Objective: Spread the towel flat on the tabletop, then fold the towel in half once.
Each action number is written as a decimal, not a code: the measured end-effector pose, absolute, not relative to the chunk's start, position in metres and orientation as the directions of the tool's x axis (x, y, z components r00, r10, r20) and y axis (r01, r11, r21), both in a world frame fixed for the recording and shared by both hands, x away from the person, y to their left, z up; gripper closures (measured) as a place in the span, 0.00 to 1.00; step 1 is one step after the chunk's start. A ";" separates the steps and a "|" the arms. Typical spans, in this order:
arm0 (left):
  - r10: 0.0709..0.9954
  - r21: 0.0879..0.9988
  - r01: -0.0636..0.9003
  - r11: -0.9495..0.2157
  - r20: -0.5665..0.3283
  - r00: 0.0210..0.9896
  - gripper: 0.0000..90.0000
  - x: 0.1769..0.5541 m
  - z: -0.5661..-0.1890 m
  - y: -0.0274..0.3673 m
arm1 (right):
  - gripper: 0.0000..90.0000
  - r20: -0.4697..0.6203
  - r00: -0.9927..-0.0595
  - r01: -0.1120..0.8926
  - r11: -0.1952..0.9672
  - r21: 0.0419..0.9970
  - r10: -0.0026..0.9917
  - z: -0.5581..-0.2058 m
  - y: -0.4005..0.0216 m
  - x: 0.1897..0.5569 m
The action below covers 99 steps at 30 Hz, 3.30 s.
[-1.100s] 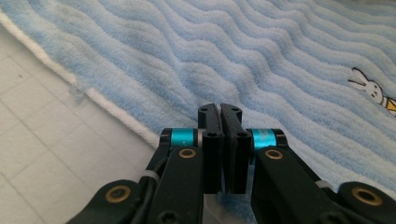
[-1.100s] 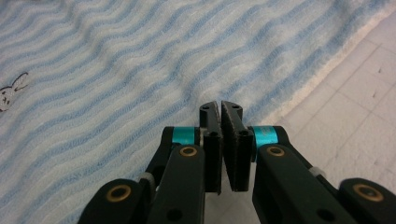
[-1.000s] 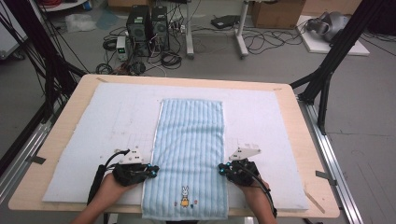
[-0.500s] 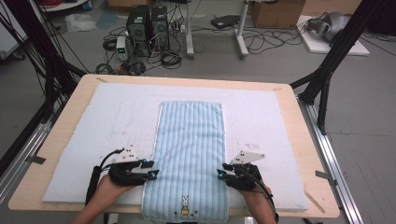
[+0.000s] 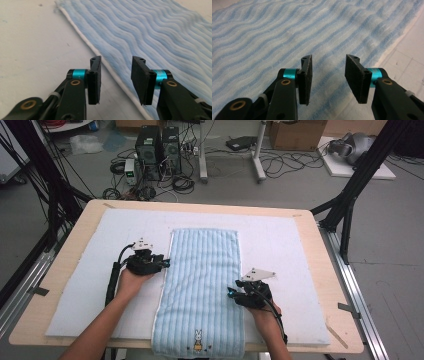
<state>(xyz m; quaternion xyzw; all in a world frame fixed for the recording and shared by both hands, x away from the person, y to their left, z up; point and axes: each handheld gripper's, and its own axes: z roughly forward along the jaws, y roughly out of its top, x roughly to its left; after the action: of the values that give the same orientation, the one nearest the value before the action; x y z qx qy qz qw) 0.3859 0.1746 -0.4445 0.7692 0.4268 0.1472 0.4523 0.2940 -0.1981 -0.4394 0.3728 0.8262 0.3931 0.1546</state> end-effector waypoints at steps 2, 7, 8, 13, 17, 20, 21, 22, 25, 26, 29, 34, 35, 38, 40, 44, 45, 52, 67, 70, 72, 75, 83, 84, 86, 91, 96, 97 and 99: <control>0.799 0.803 0.546 -0.238 -0.157 0.580 0.72 0.394 -0.448 0.171 | 0.63 0.030 -0.675 0.489 0.416 0.767 0.737 -0.439 -0.200 0.294; 0.803 0.795 0.512 -0.325 -0.054 0.594 0.84 0.397 -0.451 0.159 | 0.62 0.038 -0.668 0.487 0.398 0.777 0.743 -0.438 -0.203 0.294; 0.805 0.797 0.501 -0.337 -0.032 0.593 0.87 0.397 -0.450 0.157 | 0.62 0.036 -0.668 0.486 0.398 0.778 0.743 -0.438 -0.203 0.294; 0.845 0.791 0.509 -0.339 0.018 0.535 0.99 0.401 -0.450 0.161 | 0.62 0.028 -0.660 0.491 0.402 0.773 0.751 -0.439 -0.205 0.297; 0.848 0.798 0.519 -0.306 -0.019 0.530 0.82 0.401 -0.449 0.167 | 0.64 0.012 -0.625 0.491 0.381 0.783 0.781 -0.438 -0.210 0.307; 0.850 0.824 0.511 -0.245 -0.071 0.523 0.72 0.402 -0.446 0.173 | 0.71 0.023 -0.572 0.499 0.325 0.803 0.820 -0.433 -0.217 0.328; 0.847 0.827 0.508 -0.240 -0.078 0.527 0.69 0.402 -0.445 0.175 | 0.74 0.028 -0.552 0.503 0.306 0.808 0.833 -0.432 -0.217 0.337; 0.842 0.833 0.500 -0.237 -0.081 0.534 0.69 0.402 -0.444 0.175 | 0.76 0.031 -0.541 0.505 0.295 0.811 0.840 -0.431 -0.217 0.346; 0.828 0.837 0.490 -0.241 -0.085 0.554 0.69 0.402 -0.446 0.176 | 0.78 0.012 -0.511 0.523 0.300 0.798 0.859 -0.432 -0.212 0.375; 0.830 0.834 0.500 -0.234 -0.096 0.549 0.69 0.403 -0.446 0.175 | 0.78 0.010 -0.500 0.535 0.300 0.790 0.866 -0.433 -0.210 0.383; 0.829 0.816 0.534 -0.222 -0.131 0.544 0.76 0.404 -0.448 0.175 | 0.81 -0.001 -0.499 0.558 0.323 0.765 0.866 -0.438 -0.202 0.403; 0.825 0.821 0.529 -0.215 -0.137 0.548 0.80 0.405 -0.449 0.173 | 0.86 -0.046 -0.490 0.571 0.360 0.738 0.871 -0.446 -0.193 0.418; 0.823 0.824 0.526 -0.209 -0.142 0.550 0.80 0.405 -0.449 0.172 | 0.86 -0.060 -0.480 0.568 0.362 0.739 0.875 -0.447 -0.193 0.419; 0.830 0.837 0.512 -0.192 -0.140 0.540 0.81 0.408 -0.450 0.168 | 0.82 -0.078 -0.460 0.563 0.358 0.745 0.885 -0.447 -0.191 0.421; 0.829 0.807 0.549 -0.219 -0.143 0.540 0.81 0.415 -0.451 0.164 | 0.77 -0.055 -0.453 0.573 0.338 0.747 0.890 -0.446 -0.193 0.419; 0.827 0.797 0.536 -0.279 -0.084 0.556 0.82 0.426 -0.451 0.153 | 0.74 -0.020 -0.452 0.571 0.307 0.761 0.892 -0.442 -0.203 0.411; 0.826 0.795 0.528 -0.297 -0.064 0.561 0.82 0.428 -0.451 0.151 | 0.73 -0.011 -0.454 0.574 0.302 0.761 0.891 -0.441 -0.206 0.410; 0.861 0.785 0.536 -0.310 -0.008 0.509 0.82 0.436 -0.449 0.146 | 0.69 0.000 -0.460 0.539 0.279 0.795 0.888 -0.430 -0.220 0.395; 0.758 0.892 0.436 -0.117 -0.204 0.620 0.18 0.399 -0.426 0.171 | 0.20 0.031 -0.505 0.532 0.282 0.798 0.863 -0.430 -0.254 0.365; 0.716 0.899 0.417 -0.134 -0.203 0.668 0.18 0.389 -0.423 0.175 | 0.13 0.020 -0.537 0.513 0.308 0.801 0.844 -0.426 -0.254 0.357; 0.681 0.902 0.406 -0.149 -0.205 0.703 0.18 0.386 -0.421 0.177 | 0.13 0.033 -0.545 0.500 0.293 0.815 0.838 -0.422 -0.254 0.351; 0.645 0.914 0.376 -0.155 -0.194 0.739 0.18 0.383 -0.417 0.179 | 0.13 0.011 -0.559 0.476 0.310 0.823 0.829 -0.416 -0.251 0.346; 0.708 0.913 0.379 -0.150 -0.167 0.686 0.19 0.372 -0.418 0.187 | 0.13 0.018 -0.566 0.455 0.294 0.841 0.824 -0.413 -0.252 0.341; 0.714 0.914 0.380 -0.144 -0.170 0.679 0.19 0.372 -0.419 0.188 | 0.13 0.019 -0.566 0.450 0.290 0.845 0.824 -0.412 -0.253 0.341; 0.720 0.914 0.384 -0.135 -0.176 0.671 0.19 0.373 -0.420 0.189 | 0.13 0.033 -0.567 0.451 0.277 0.848 0.823 -0.412 -0.254 0.340; 0.741 0.904 0.409 -0.122 -0.192 0.643 0.19 0.376 -0.420 0.190 | 0.13 0.054 -0.564 0.459 0.258 0.850 0.824 -0.413 -0.253 0.341; 0.760 0.891 0.439 -0.111 -0.209 0.616 0.19 0.383 -0.418 0.192 | 0.13 0.062 -0.565 0.465 0.255 0.848 0.823 -0.414 -0.253 0.342; 0.763 0.889 0.445 -0.110 -0.211 0.611 0.19 0.385 -0.417 0.192 | 0.13 0.062 -0.562 0.467 0.254 0.847 0.825 -0.414 -0.253 0.342; 0.765 0.886 0.452 -0.106 -0.217 0.606 0.19 0.388 -0.418 0.193 | 0.13 0.070 -0.562 0.470 0.249 0.847 0.824 -0.414 -0.254 0.341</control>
<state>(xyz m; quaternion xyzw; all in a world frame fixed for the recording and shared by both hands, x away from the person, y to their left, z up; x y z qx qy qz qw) 0.3885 0.1929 -0.4176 0.7283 0.4177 0.1501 0.5220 0.3414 -0.2536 -0.4140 0.4231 0.7648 0.4430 0.1996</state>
